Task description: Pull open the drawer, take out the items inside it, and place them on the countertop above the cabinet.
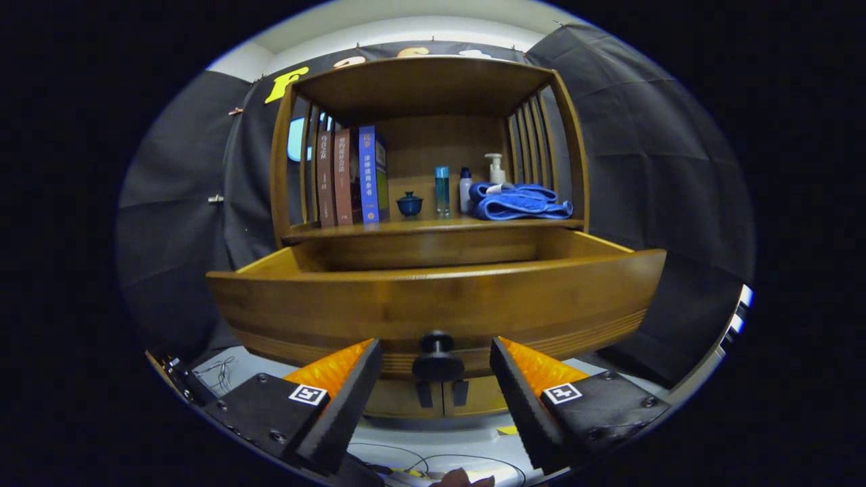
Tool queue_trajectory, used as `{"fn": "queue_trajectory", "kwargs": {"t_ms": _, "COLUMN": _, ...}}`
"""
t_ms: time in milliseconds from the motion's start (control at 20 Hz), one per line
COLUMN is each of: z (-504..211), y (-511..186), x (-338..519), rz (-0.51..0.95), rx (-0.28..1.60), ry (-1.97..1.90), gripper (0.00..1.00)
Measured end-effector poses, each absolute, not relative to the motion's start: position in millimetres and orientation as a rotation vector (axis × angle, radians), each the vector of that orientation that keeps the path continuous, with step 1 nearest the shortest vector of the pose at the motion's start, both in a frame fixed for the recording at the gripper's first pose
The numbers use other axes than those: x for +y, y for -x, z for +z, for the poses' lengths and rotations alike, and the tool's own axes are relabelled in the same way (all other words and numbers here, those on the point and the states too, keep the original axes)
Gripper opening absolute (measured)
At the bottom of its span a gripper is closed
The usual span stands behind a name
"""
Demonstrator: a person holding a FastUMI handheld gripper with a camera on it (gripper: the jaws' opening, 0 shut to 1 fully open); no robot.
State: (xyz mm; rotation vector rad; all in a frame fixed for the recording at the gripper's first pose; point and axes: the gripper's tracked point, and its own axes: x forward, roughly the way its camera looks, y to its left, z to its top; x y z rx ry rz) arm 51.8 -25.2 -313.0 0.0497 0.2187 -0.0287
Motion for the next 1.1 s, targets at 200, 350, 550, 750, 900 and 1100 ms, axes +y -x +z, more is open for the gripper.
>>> {"fn": "queue_trajectory", "kwargs": {"t_ms": 200, "z": -250, "y": -58, "x": -36, "rz": -0.050, "rx": 0.145, "ry": -0.093, "gripper": 0.99}}
{"fn": "queue_trajectory", "kwargs": {"t_ms": 350, "z": -222, "y": -70, "x": -37, "rz": -0.041, "rx": 0.165, "ry": -0.121, "gripper": 0.99}}
{"fn": "queue_trajectory", "kwargs": {"t_ms": 550, "z": -211, "y": -99, "x": -46, "rz": -0.037, "rx": 0.274, "ry": -0.090, "gripper": 0.98}}
{"fn": "queue_trajectory", "kwargs": {"t_ms": 750, "z": -220, "y": -134, "x": -32, "rz": 0.021, "rx": 0.474, "ry": -0.069, "gripper": 0.99}}
{"fn": "queue_trajectory", "kwargs": {"t_ms": 900, "z": -237, "y": -154, "x": -24, "rz": 0.027, "rx": 0.622, "ry": -0.056, "gripper": 0.99}}
{"fn": "queue_trajectory", "kwargs": {"t_ms": 1100, "z": -281, "y": -182, "x": -18, "rz": 0.042, "rx": 0.841, "ry": -0.002, "gripper": 0.99}}
